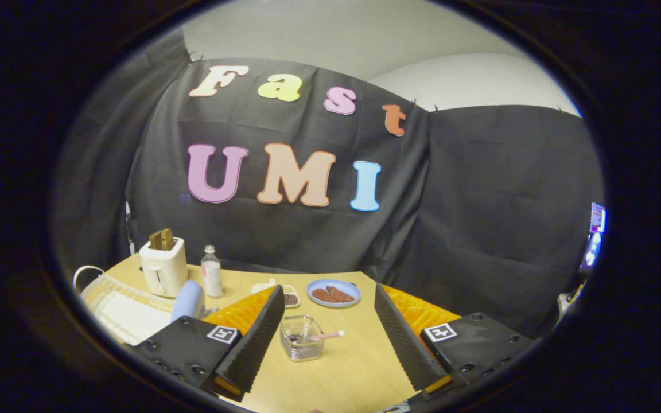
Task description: Take the plate from the dish rack, then take the spoon from the basket and place it into the plate.
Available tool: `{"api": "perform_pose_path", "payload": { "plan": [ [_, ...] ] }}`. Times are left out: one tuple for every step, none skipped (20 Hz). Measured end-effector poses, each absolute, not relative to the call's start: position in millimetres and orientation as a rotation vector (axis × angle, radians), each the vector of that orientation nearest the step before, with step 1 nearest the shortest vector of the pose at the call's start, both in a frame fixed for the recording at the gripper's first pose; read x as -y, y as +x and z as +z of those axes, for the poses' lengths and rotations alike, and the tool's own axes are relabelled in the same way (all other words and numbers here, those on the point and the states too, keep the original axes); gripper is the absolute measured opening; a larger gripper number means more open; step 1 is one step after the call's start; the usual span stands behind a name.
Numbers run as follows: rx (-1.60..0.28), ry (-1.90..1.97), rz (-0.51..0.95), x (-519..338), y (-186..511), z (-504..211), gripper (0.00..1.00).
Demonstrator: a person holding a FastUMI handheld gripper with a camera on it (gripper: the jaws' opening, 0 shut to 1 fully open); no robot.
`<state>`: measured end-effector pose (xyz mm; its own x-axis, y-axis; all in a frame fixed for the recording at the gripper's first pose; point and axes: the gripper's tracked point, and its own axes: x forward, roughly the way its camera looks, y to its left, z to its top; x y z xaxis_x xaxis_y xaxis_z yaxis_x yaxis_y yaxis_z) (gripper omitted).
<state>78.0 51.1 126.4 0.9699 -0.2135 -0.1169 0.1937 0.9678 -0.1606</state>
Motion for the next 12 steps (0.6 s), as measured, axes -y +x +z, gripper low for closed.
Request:
{"api": "perform_pose_path", "payload": {
  "plan": [
    [-0.152,-0.161,-0.200,-64,83,136,1.00],
    [-0.173,-0.173,-0.186,-81,91,146,1.00],
    [-0.196,-0.180,-0.163,-101,97,156,1.00],
    [-0.219,-0.184,-0.125,-125,103,161,1.00],
    [-0.246,-0.183,-0.089,-148,108,165,1.00],
    [-0.272,-0.176,-0.060,-168,112,164,1.00],
    [-0.299,-0.164,-0.034,-187,114,161,1.00],
    [-0.325,-0.148,-0.008,-204,115,153,1.00],
    [-0.354,-0.129,0.015,-220,115,145,1.00],
    [-0.384,-0.121,0.027,-230,114,131,1.00],
    [-0.422,-0.127,0.020,-234,111,117,1.00],
    [-0.455,-0.143,0.005,-234,108,102,1.00]
  ]
}}
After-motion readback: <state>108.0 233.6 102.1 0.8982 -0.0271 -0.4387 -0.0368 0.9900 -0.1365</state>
